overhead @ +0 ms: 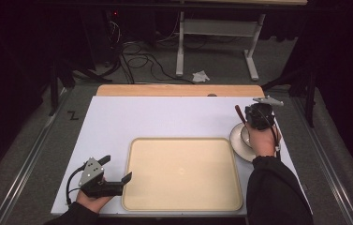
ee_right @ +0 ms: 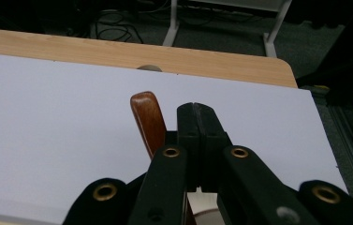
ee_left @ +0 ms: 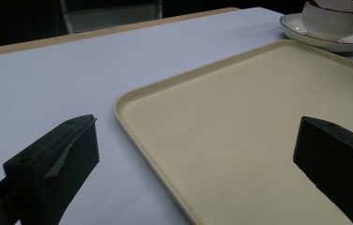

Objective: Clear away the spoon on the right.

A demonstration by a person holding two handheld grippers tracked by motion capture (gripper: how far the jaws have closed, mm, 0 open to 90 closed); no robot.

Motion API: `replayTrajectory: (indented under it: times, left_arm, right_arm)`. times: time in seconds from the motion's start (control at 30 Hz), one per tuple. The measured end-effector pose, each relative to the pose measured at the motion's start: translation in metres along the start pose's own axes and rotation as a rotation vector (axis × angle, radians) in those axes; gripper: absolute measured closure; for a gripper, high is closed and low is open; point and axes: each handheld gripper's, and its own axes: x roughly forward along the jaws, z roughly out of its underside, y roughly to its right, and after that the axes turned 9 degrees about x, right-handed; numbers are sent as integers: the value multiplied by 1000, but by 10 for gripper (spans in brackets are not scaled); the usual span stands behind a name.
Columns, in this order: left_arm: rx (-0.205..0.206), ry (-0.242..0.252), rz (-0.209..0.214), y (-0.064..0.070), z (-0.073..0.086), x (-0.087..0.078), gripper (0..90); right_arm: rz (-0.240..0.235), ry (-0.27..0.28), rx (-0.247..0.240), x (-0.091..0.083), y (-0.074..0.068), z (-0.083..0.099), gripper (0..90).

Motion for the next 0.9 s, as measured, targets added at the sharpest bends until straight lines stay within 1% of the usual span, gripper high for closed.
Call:
replayTrajectory:
  times: [0.07, 0.17, 0.23, 0.47, 0.5, 0.6, 0.67, 0.77, 0.83, 0.87, 0.9]
  left_arm:
    - [-2, 0, 0, 0, 0, 0, 10]
    - [1, 0, -3, 0, 0, -1, 10]
    - [0, 1, -5, 0, 0, -1, 10]
    - [1, -1, -4, 0, 0, 0, 10]
    - [1, -1, -4, 0, 0, -1, 9]
    - [3, -2, -4, 0, 0, -1, 10]
    - [7, -2, -3, 1, 0, 0, 10]
    - [6, 3, -2, 1, 0, 0, 10]
    - [7, 2, -1, 2, -1, 1, 10]
    - [7, 3, -1, 2, -1, 0, 10]
    - [8, 3, -1, 2, -1, 0, 10]
  right_arm:
    - [3, -12, 4, 4, -1, -5, 900]
    - [10, -27, 21, 9, -1, -7, 900]
    - [10, -40, 21, 12, -2, -8, 900]
    - [-25, -83, 5, 18, -9, -3, 900]
    - [-40, -83, -1, 17, -12, -1, 900]
    - [-64, -89, -28, 15, -18, 3, 900]
    - [-71, -90, -32, 14, -21, 4, 900]
    - [-99, -99, -67, 7, -28, 10, 900]
    - [-120, -106, -82, 3, -31, 12, 900]
    - [-129, -107, -88, 1, -33, 14, 900]
    - [-134, -96, -100, -3, -35, 15, 900]
